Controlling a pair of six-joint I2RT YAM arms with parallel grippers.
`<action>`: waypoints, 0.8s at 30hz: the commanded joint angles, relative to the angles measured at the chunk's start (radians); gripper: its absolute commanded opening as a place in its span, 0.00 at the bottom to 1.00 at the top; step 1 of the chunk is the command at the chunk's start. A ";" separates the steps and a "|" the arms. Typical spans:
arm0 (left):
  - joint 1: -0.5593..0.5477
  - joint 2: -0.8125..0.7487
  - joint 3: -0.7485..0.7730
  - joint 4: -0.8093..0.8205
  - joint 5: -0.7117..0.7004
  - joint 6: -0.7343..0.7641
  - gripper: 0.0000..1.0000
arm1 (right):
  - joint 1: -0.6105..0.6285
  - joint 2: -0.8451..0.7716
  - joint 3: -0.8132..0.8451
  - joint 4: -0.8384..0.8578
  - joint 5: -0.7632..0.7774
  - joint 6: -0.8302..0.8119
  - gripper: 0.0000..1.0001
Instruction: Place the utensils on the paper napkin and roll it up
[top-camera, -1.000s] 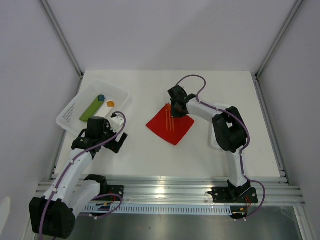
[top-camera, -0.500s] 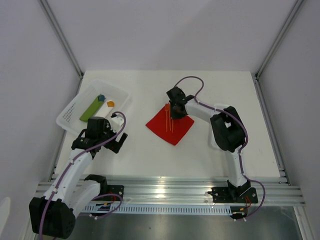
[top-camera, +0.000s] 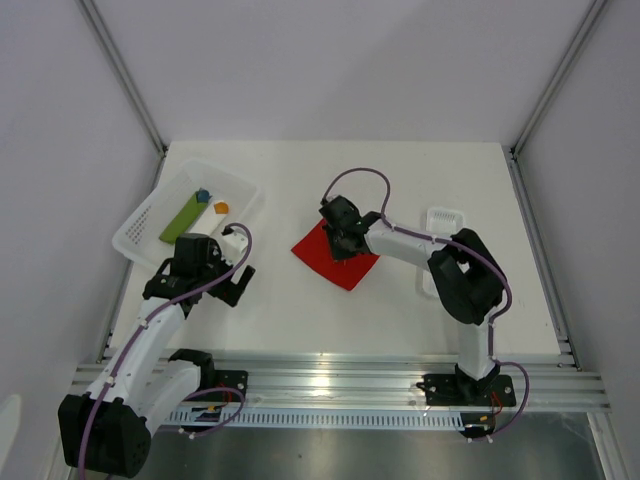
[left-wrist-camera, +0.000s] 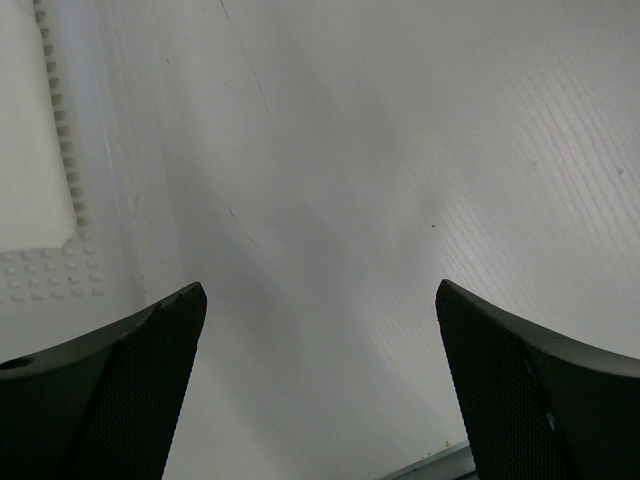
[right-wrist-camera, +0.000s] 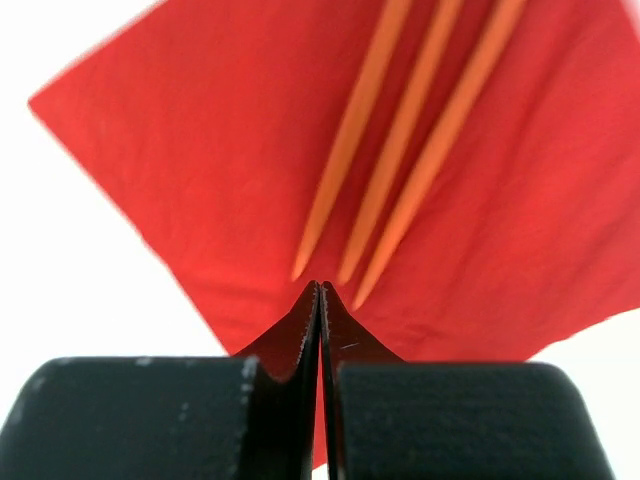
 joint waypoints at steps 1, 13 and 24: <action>-0.006 -0.012 0.000 0.010 -0.005 0.005 0.99 | 0.013 -0.050 -0.060 0.052 -0.050 -0.018 0.00; -0.004 -0.015 0.000 0.009 -0.005 0.005 0.99 | 0.074 -0.041 -0.156 0.032 -0.065 -0.017 0.00; -0.006 -0.017 -0.002 0.012 0.011 0.010 1.00 | 0.183 -0.132 -0.304 0.020 -0.134 -0.026 0.00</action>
